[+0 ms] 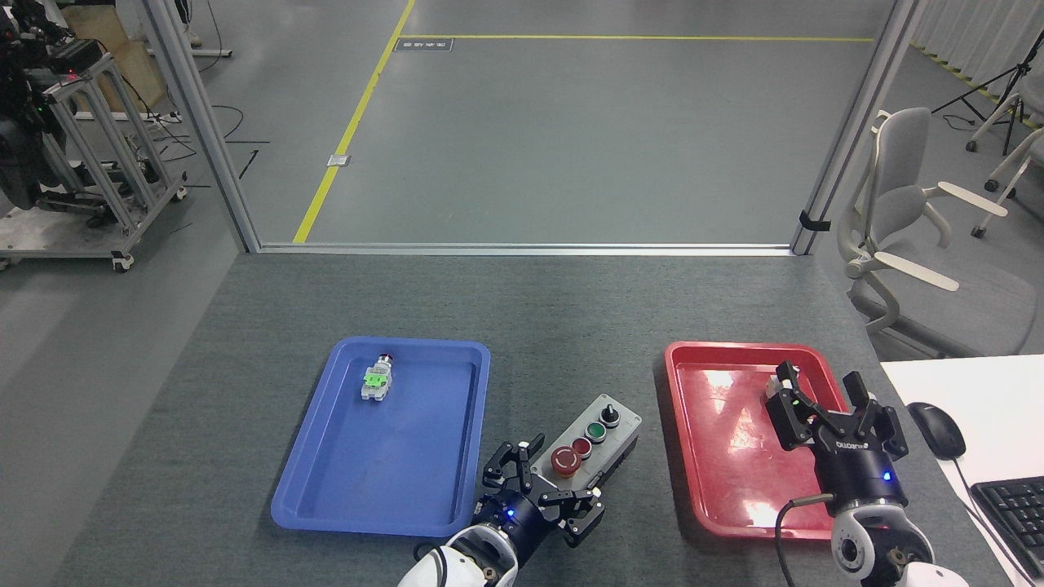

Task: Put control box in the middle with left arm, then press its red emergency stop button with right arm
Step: 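Release the control box and pull the left gripper back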

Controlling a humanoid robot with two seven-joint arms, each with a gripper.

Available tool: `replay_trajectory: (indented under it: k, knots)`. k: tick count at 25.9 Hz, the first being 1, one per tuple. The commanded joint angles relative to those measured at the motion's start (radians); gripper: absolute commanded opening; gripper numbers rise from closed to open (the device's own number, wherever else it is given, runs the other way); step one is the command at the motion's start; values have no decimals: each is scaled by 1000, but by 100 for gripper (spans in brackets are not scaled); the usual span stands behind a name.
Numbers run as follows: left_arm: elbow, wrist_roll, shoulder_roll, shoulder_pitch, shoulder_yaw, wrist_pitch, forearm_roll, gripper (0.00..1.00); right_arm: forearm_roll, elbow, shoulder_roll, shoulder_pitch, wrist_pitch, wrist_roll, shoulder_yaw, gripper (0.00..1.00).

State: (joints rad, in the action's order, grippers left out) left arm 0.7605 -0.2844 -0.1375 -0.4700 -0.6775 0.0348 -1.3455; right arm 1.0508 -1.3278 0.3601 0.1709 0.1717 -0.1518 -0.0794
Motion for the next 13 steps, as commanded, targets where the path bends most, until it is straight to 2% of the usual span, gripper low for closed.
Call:
replay_trajectory:
  k: [1, 2, 4, 6, 9, 11, 13]
  knots:
    - [111, -7, 12, 47, 4, -49, -6, 99, 0, 1, 0, 2, -3, 0, 1, 89]
    - [160, -6, 29, 68, 9, -76, -9, 99, 0, 1, 0, 2, -3, -2, 4, 82]
    - [255, -2, 75, 114, 44, -122, -12, 99, 2, 1, -1, 32, 8, -2, 21, 63]
    - [349, -1, 107, 171, 93, -154, -12, 99, 3, 1, -1, 67, 8, -2, 76, 55]
    - [496, 21, 165, 251, 202, -185, -12, 99, 3, 12, -7, 116, 6, -2, 182, 20]
    - [557, 51, 197, 281, 262, -193, -12, 99, 14, 12, -12, 122, 15, 0, 244, 12]
    - [588, 96, 225, 306, 329, -193, -9, 99, 37, 16, -12, 125, 74, 0, 300, 12]
